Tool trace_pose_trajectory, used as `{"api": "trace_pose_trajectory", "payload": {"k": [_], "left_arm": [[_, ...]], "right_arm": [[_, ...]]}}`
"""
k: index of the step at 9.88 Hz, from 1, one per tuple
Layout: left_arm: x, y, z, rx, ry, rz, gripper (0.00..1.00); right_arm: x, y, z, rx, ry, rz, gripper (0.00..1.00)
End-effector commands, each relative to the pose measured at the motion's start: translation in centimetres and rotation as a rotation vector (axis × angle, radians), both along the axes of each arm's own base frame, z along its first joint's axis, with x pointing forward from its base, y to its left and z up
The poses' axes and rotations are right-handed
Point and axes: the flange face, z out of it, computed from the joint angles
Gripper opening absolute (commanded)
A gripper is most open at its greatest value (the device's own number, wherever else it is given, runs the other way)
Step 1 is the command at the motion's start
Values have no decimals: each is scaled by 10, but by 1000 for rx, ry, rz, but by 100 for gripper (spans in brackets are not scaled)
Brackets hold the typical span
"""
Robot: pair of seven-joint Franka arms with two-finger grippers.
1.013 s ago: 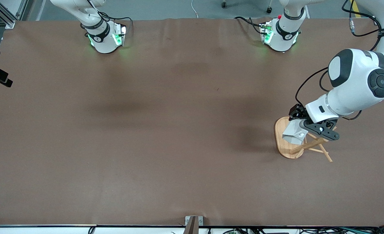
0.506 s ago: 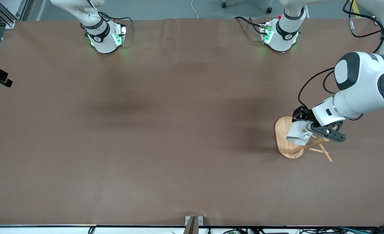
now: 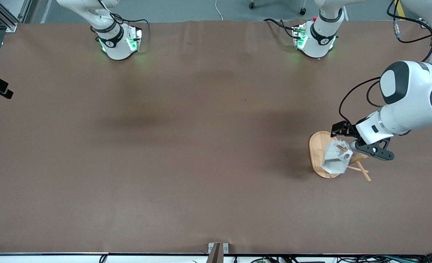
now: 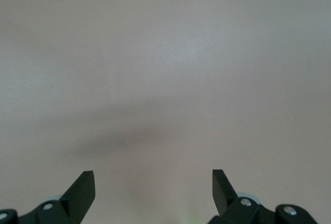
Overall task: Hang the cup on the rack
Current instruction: 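Open the left gripper and lift it away from the cup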
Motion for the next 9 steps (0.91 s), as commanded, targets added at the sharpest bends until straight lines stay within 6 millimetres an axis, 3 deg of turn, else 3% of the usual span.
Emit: {"api": "trace_pose_trajectory", "payload": {"k": [1,4,6,9], "left_arm": [[-3,-2,8,2,-4,69,100],[-15,3,70,38,-61,93,100],[-10,40,117,46,-96,65,100],[-39,39,184,55,-28,113,100]], "right_arm": [[0,-3,-2,-2,-5,5,100],[0,-3,-2,-2,-6,5,100],[1,-3,-3,-2,-5,5,100],[1,-3,-2,-3,-8,5,100]]}}
